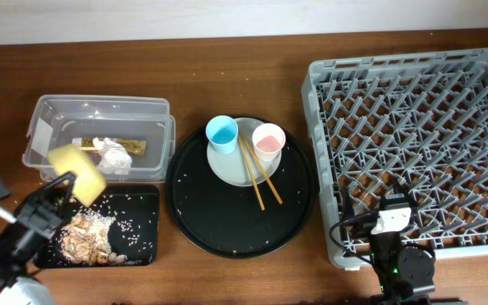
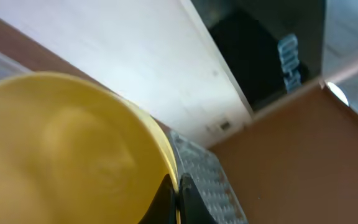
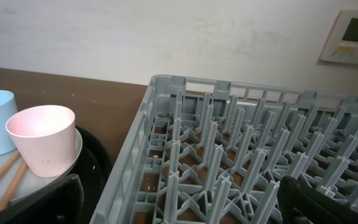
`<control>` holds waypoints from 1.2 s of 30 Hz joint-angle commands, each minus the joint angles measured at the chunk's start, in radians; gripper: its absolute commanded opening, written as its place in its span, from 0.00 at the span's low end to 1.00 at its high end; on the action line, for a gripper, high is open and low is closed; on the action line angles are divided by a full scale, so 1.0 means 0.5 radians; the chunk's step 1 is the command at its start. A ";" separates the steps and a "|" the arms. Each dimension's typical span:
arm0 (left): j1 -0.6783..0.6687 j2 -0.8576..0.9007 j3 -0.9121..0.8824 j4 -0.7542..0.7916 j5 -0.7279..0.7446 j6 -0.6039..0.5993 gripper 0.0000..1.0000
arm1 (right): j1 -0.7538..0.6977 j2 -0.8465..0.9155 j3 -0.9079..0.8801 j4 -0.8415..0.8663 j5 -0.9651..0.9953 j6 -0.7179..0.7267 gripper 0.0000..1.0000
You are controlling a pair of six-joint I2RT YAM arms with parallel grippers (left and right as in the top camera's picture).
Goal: Sort waste into correct bins and load items into the dishwasher rack
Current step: 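Set the empty yellow bowl on the round tray and open the left gripper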
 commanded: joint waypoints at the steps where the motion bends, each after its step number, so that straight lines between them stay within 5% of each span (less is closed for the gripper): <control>1: 0.079 -0.007 0.000 -0.079 0.066 0.162 0.00 | -0.009 -0.014 -0.013 -0.008 0.025 -0.006 0.98; 4: -0.086 -0.008 0.000 -0.076 0.058 0.160 0.00 | -0.009 -0.013 -0.013 -0.008 0.025 -0.006 0.98; 7: -0.590 -0.007 0.000 -0.072 -0.163 0.117 0.00 | -0.009 -0.013 -0.013 -0.008 0.024 -0.006 0.98; 16: -2.465 0.039 0.000 -0.056 -2.076 -0.111 0.00 | -0.009 -0.013 -0.013 -0.008 0.025 -0.006 0.98; 19: -2.791 0.150 0.000 -0.056 -2.320 -0.134 0.00 | -0.009 -0.014 -0.013 -0.008 0.025 -0.006 0.98; 21: -2.964 0.353 0.000 -0.063 -2.594 -0.307 0.12 | -0.009 -0.014 -0.013 -0.008 0.025 -0.006 0.98; 23: -2.991 0.494 0.000 -0.059 -2.606 -0.336 0.25 | -0.009 -0.013 -0.013 -0.008 0.025 -0.006 0.98; 25: -2.992 0.628 0.000 -0.063 -2.606 -0.335 0.76 | -0.009 -0.013 -0.013 -0.008 0.025 -0.006 0.98; 27: -2.982 0.610 0.024 -0.082 -2.612 -0.336 0.95 | -0.009 -0.014 -0.013 -0.008 0.025 -0.006 0.98; 36: -2.370 -0.274 0.471 -0.750 -3.854 -0.439 0.99 | -0.009 -0.014 -0.013 -0.008 0.025 -0.006 0.98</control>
